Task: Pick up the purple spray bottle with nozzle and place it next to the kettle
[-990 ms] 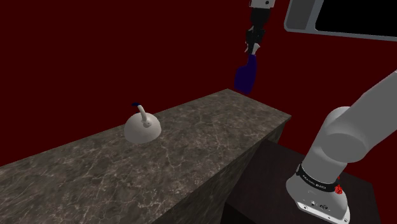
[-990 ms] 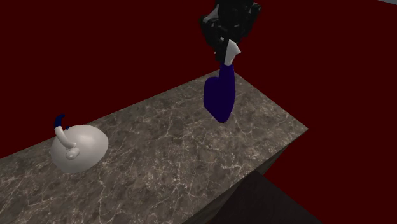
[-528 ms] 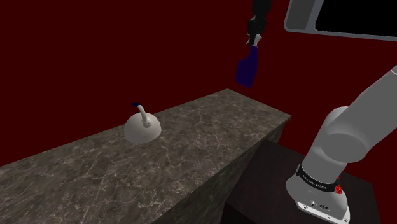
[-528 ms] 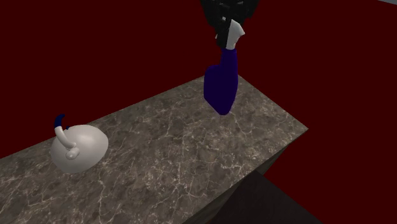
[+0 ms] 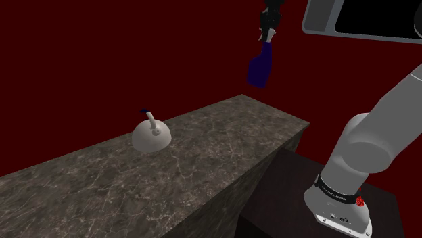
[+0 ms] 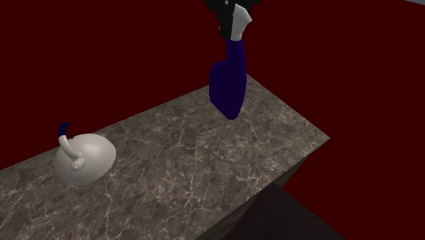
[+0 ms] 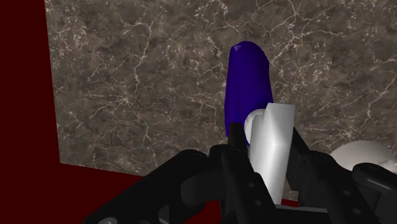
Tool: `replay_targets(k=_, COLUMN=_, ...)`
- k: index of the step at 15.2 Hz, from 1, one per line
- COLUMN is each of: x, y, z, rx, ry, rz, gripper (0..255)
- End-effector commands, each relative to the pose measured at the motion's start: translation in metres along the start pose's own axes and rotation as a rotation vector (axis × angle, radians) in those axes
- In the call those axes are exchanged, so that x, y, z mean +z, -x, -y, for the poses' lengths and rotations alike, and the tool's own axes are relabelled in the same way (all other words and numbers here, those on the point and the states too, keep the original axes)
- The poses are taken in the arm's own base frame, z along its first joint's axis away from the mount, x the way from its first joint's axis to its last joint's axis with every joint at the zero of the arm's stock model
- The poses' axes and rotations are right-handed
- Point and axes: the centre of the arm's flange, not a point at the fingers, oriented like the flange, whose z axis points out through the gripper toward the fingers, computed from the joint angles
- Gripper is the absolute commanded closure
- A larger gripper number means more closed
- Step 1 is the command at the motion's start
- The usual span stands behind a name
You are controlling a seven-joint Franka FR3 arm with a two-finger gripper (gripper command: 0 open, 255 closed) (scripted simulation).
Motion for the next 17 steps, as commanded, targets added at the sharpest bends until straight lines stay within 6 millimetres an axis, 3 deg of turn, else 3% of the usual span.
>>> replay_targets(k=1, x=0.004, y=-0.007, z=0.025, rx=0.001, ry=0.000, rz=0.000, gripper=255)
replay_targets(k=17, x=0.039, y=-0.062, z=0.226, rx=0.001, ry=0.000, rz=0.000, gripper=255)
